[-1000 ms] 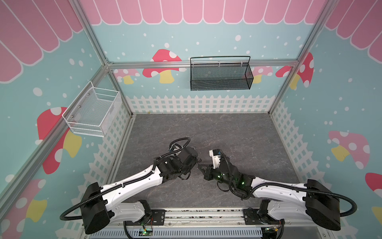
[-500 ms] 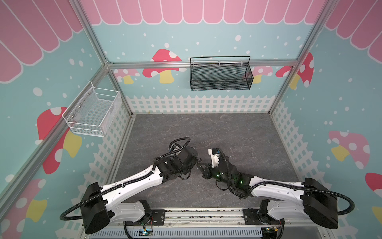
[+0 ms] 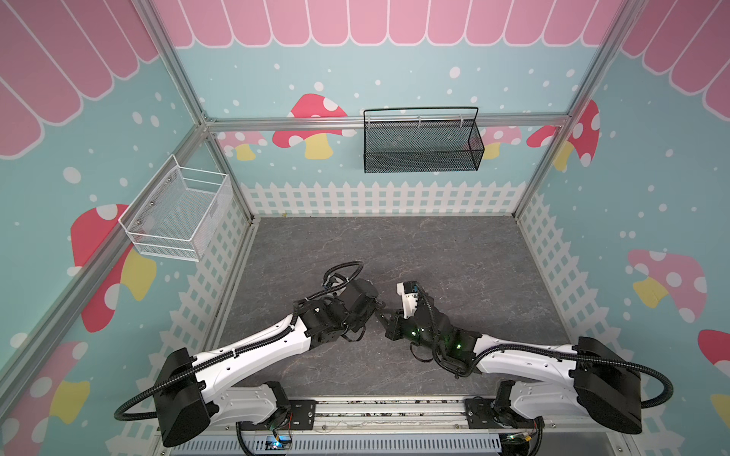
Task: Unlock with the key
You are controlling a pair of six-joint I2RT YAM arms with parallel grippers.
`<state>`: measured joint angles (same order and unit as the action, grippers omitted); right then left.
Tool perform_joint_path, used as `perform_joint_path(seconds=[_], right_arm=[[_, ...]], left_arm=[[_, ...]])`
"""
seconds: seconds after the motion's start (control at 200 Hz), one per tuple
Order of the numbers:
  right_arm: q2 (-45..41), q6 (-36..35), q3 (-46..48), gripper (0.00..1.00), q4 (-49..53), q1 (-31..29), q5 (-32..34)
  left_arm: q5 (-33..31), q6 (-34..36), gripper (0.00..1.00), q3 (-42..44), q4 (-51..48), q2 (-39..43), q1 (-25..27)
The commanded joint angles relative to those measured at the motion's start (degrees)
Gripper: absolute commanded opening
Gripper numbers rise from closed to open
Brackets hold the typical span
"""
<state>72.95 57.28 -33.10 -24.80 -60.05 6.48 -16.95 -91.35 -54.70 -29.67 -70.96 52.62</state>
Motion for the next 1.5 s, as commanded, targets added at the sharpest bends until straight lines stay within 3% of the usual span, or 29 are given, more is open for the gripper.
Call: perform_joint_path(seconds=[0.0,0.755,1.496], right_arm=[[0.05,-1.15,-2.72,0.00,-1.22,-0.42,0.89],[-4.35,-2.74,0.03,0.00,1.52,-1.00,-0.24],[-1.58,-4.02,-4.11,0.00,2.98,-0.86,2.35]], left_arm=[[1.13,-1.19,0.00,-0.16,2.07,0.38,0.29],[-1.03,-1.53,0.00,0.82,0.32,4.03,-1.19],[-1.68,-1.63,0.00,1.00,0.36,4.60,-1.40]])
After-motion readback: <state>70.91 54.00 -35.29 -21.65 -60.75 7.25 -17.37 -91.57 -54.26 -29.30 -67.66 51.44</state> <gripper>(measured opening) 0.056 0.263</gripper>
